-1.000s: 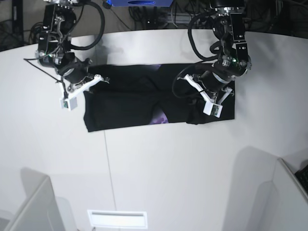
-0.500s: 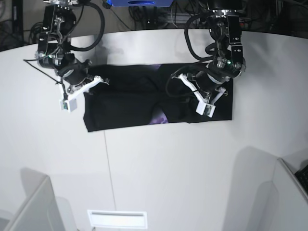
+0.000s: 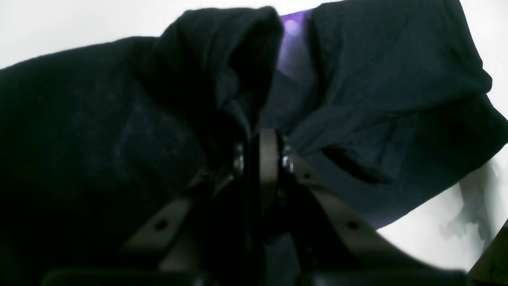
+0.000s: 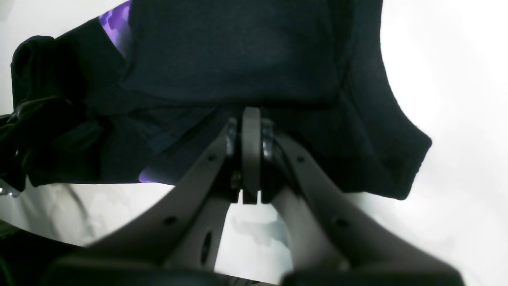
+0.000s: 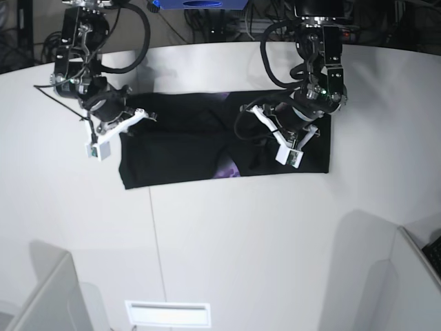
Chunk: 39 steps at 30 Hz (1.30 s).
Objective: Fold the T-shirt properly
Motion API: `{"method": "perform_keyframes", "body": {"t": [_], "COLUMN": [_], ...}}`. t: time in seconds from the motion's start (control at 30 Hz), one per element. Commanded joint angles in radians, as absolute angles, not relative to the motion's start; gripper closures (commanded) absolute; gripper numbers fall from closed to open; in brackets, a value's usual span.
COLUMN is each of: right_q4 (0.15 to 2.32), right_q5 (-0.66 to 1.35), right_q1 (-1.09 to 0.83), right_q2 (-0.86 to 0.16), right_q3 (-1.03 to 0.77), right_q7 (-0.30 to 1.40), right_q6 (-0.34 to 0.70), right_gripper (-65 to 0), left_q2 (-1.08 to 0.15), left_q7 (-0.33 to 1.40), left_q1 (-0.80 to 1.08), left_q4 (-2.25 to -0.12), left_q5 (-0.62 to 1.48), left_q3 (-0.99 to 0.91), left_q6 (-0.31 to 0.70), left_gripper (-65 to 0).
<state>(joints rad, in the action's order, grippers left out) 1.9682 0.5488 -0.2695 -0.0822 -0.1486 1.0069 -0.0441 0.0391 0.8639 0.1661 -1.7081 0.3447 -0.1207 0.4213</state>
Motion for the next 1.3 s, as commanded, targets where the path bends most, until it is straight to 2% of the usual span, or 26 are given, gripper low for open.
{"method": "perform_keyframes", "body": {"t": [0.0,0.1,0.4,0.5,0.57,0.67,0.9,1.0,1.03,1.1,1.13,1.2,1.23,1.27], "right_q4": [1.982,1.982,1.982,1.982,1.982,1.982,1.982,1.982,1.980,1.980,1.977,1.956,1.946,1.933], "right_q5": [0.558,0.558,0.558,0.558,0.558,0.558,0.558,0.558,0.558,0.558,0.558,0.558,0.556,0.553], "right_q1": [-0.262,-0.262,-0.262,-0.262,-0.262,-0.262,-0.245,-0.217,-0.206,-0.185,-0.170,-0.147,-0.139,-0.128], "right_q2": [-0.088,-0.088,-0.088,-0.088,-0.088,-0.088,-0.088,-0.090,-0.090,-0.088,-0.088,-0.096,-0.097,-0.099], "right_q3": [-0.153,-0.153,-0.153,-0.153,-0.150,-0.153,-0.154,-0.154,-0.154,-0.151,-0.150,-0.153,-0.153,-0.156], "right_q7": [0.992,0.992,0.992,0.992,0.992,0.992,0.992,0.992,0.993,0.998,1.001,1.003,1.003,1.003], "right_q6": [-0.039,-0.039,-0.039,-0.039,-0.039,-0.039,-0.039,-0.039,-0.039,-0.039,-0.039,-0.039,-0.039,-0.039], "right_gripper": [0.0,0.0,0.0,0.0,0.0,0.0,0.0,0.0,0.0,0.0,-3.9,-20.0,-27.8,-35.7], "left_q2": [0.041,0.041,0.053,0.056,0.058,0.073,0.076,0.039,0.027,-0.005,-0.022,-0.053,-0.070,-0.088], "left_q7": [0.845,0.845,0.845,0.843,0.843,0.843,0.843,0.843,0.843,0.843,0.843,0.843,0.843,0.843], "left_q1": [0.156,0.156,0.156,0.156,0.147,0.120,0.174,0.232,0.254,0.285,0.292,0.305,0.317,0.325], "left_q4": [-1.721,-1.721,-1.721,-1.721,-1.721,-1.709,-1.834,-1.940,-1.960,-1.968,-1.962,-1.946,-1.942,-1.937], "left_q5": [0.361,0.361,0.363,0.363,0.363,0.363,0.363,0.363,0.363,0.363,0.363,0.363,0.363,0.363], "left_q3": [-0.117,-0.119,-0.088,-0.047,-0.007,0.065,0.079,-0.019,-0.065,-0.168,-0.217,-0.312,-0.352,-0.394], "left_q6": [0.427,0.427,0.427,0.427,0.427,0.427,0.427,0.427,0.427,0.429,0.429,0.429,0.429,0.429], "left_gripper": [0.0,0.0,-30.4,-38.5,-42.1,-43.9,-43.3,-42.8,-40.2,-28.5,-20.4,-2.6,0.0,0.0]}}
